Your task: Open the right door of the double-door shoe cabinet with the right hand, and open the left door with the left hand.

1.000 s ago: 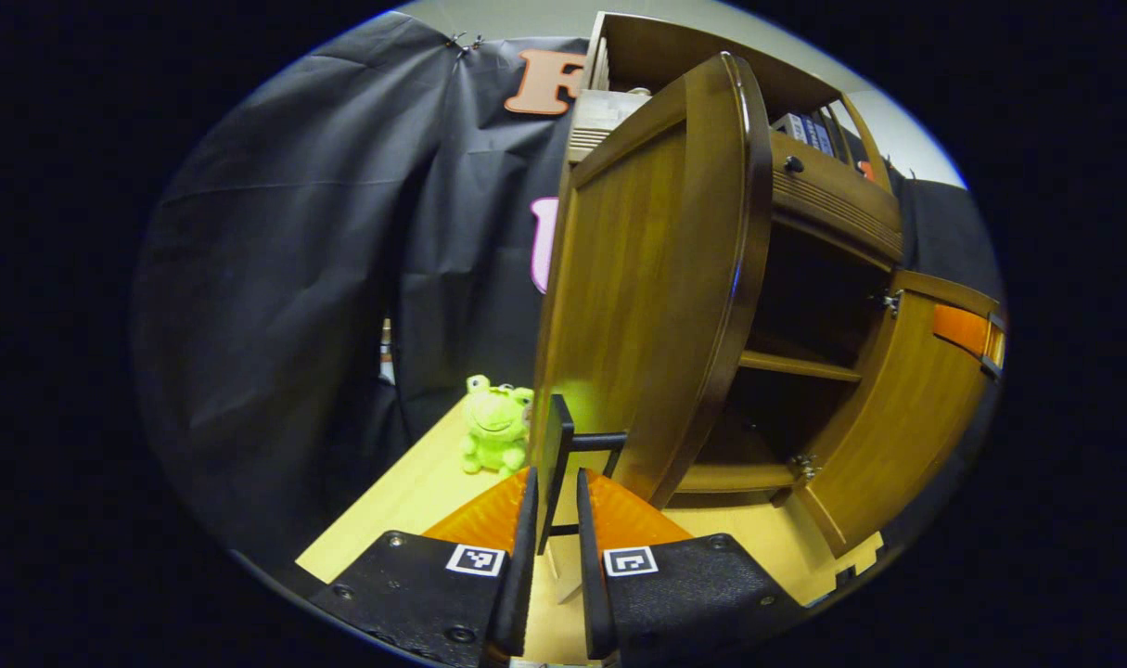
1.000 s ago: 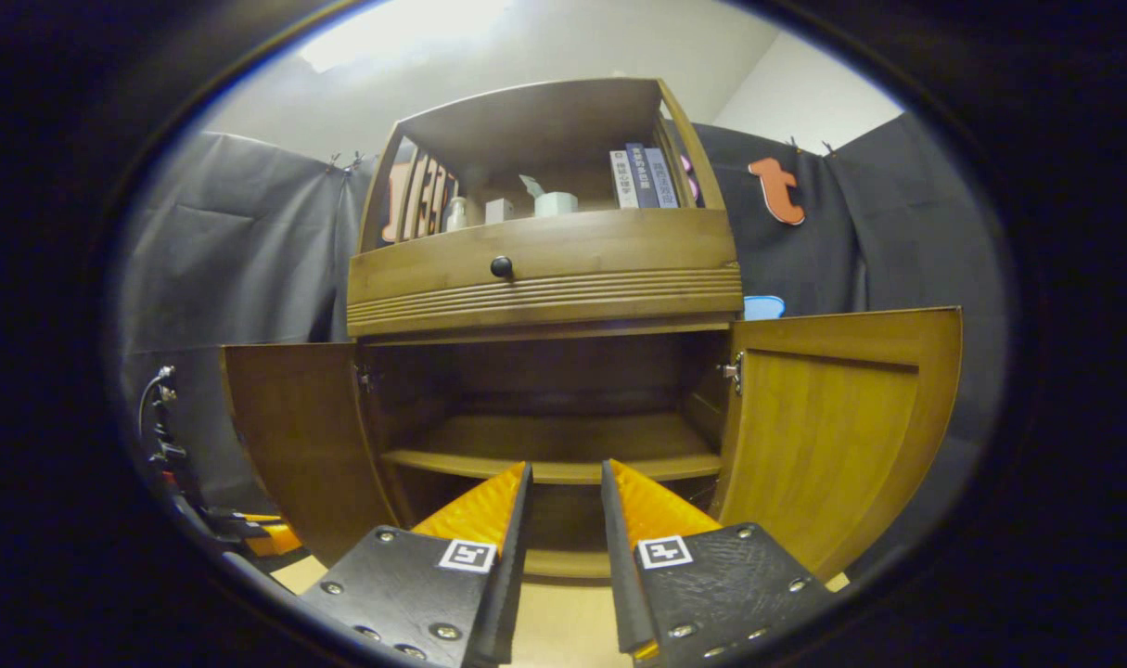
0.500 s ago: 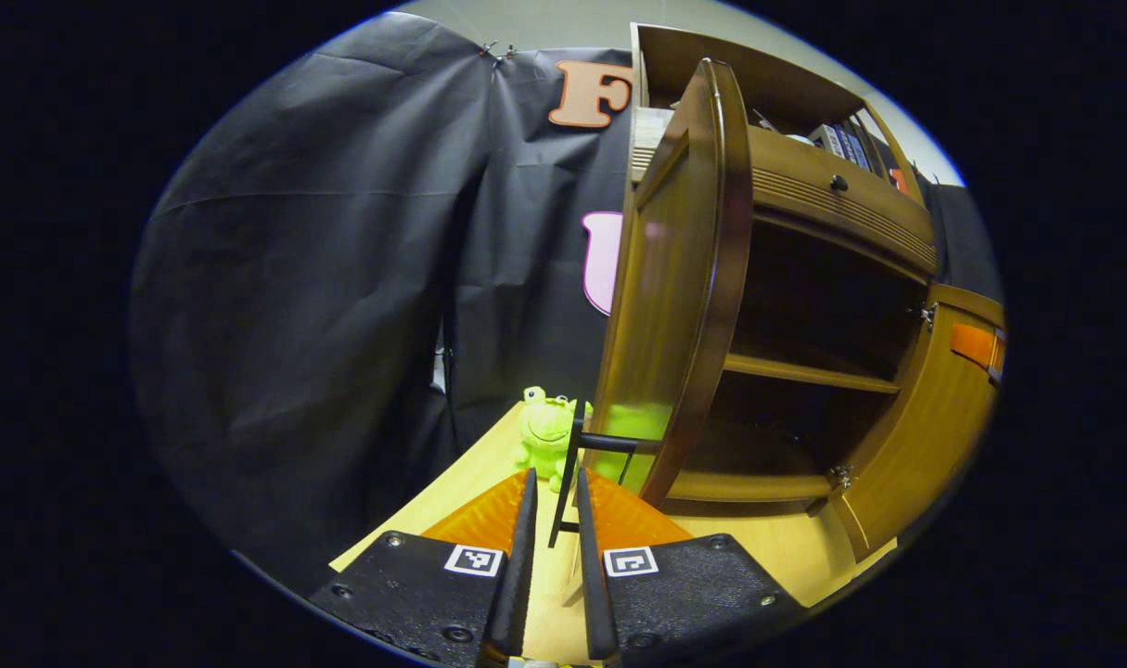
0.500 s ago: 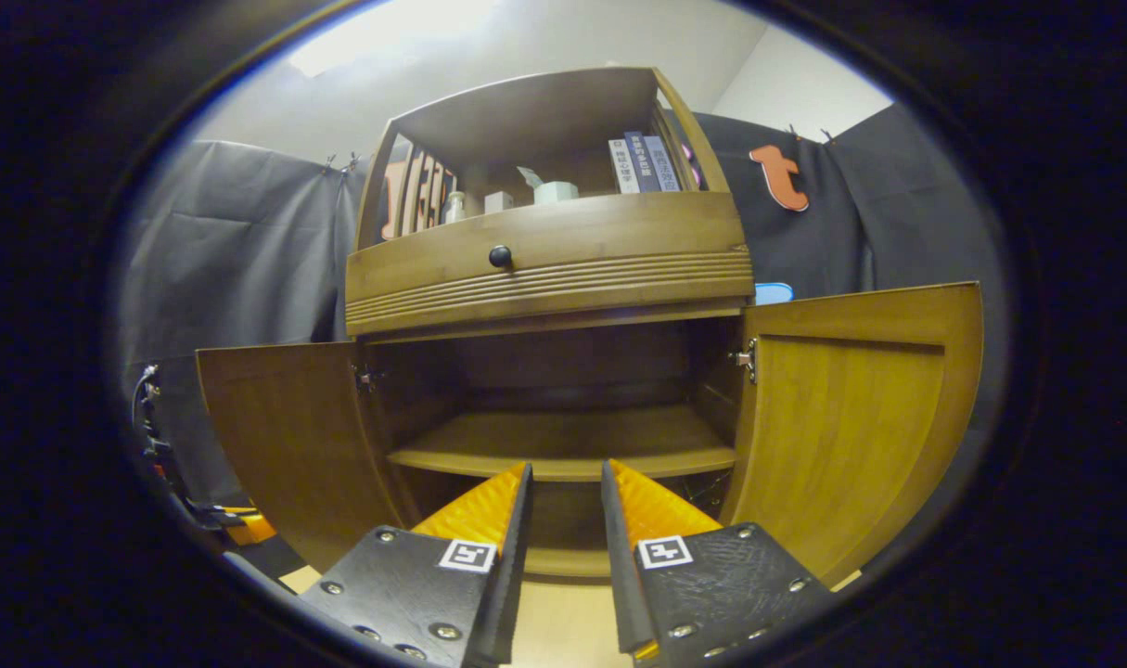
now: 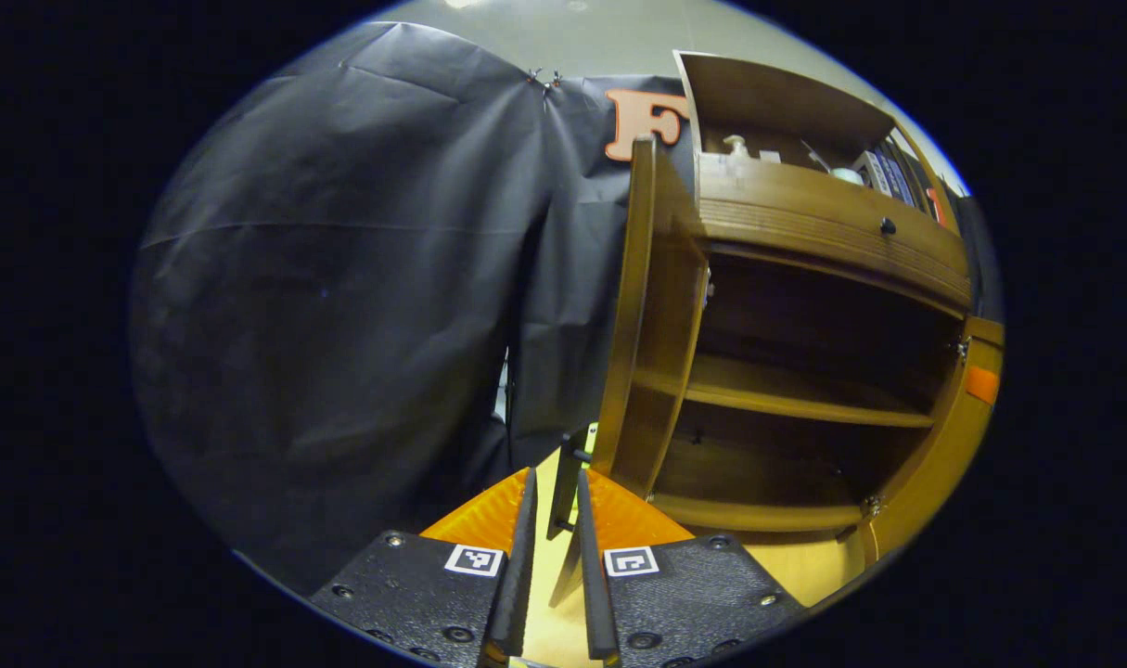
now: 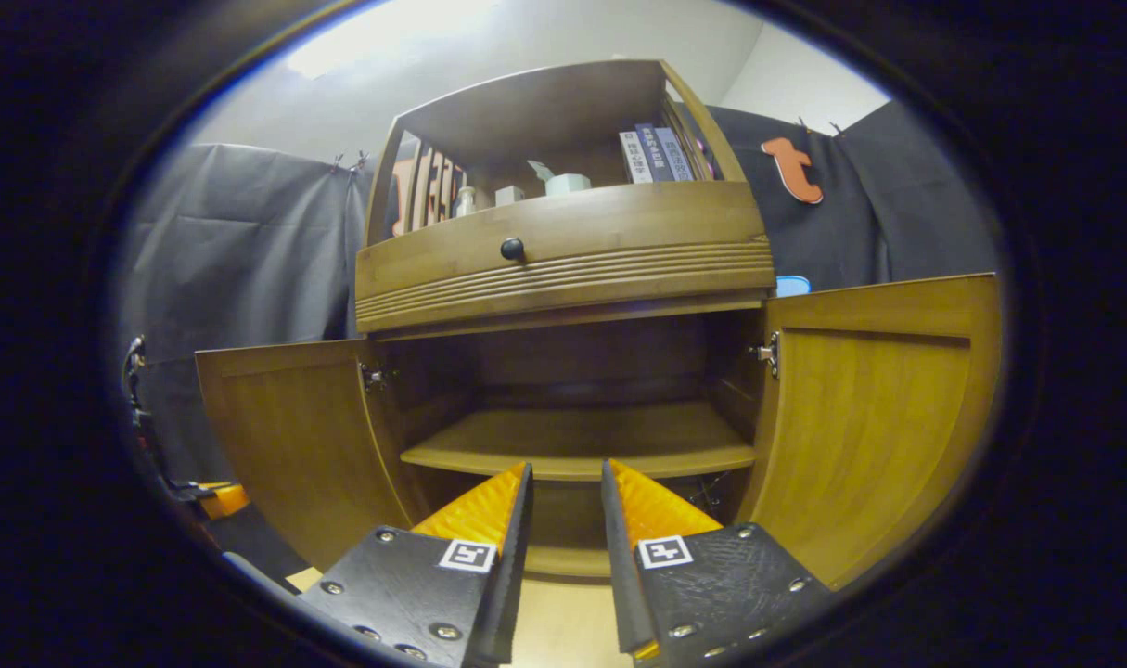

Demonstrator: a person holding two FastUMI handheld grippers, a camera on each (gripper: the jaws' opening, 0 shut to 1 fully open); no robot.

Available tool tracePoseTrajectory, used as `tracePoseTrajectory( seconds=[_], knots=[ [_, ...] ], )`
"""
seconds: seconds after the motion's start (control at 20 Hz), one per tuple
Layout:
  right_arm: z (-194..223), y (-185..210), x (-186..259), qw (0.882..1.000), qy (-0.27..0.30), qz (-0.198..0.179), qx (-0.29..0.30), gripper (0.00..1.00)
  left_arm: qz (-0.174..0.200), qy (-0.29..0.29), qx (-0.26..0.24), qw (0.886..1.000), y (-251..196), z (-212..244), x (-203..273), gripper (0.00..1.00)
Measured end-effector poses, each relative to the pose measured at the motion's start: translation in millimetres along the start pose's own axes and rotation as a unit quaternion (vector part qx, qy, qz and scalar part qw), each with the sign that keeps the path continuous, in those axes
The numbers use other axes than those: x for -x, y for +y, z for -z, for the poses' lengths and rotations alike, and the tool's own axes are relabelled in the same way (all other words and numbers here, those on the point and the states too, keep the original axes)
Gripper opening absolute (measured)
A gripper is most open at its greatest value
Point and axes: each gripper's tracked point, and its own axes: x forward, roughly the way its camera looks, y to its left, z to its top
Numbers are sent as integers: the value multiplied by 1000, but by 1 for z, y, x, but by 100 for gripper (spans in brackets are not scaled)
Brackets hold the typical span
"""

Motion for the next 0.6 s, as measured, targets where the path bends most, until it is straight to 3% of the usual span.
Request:
tracePoseTrajectory(
  seconds=[0.05,0.1,0.15,0.2,0.35,0.5,0.6],
  knots=[
    [-2,-1,1,1000,-1,1,0,42,-2,-14,2,1000,-1,-14,4,26],
    [-3,-2,1,1000,-2,3,-1,43,-1,-29,3,1000,-3,-28,8,17],
    [-5,-2,3,1000,-4,5,-2,41,1,-46,2,999,-7,-45,11,26],
    [-8,-4,4,1000,-6,7,-2,41,4,-65,-1,998,-13,-64,15,18],
    [-18,-8,9,1000,-18,13,2,44,14,-117,-13,993,-30,-114,23,17],
    [-27,-13,17,999,-30,23,10,41,55,-161,-19,985,-66,-156,32,18],
    [-35,-17,22,999,-40,32,16,44,94,-176,-24,980,-96,-169,34,25]
  ],
)
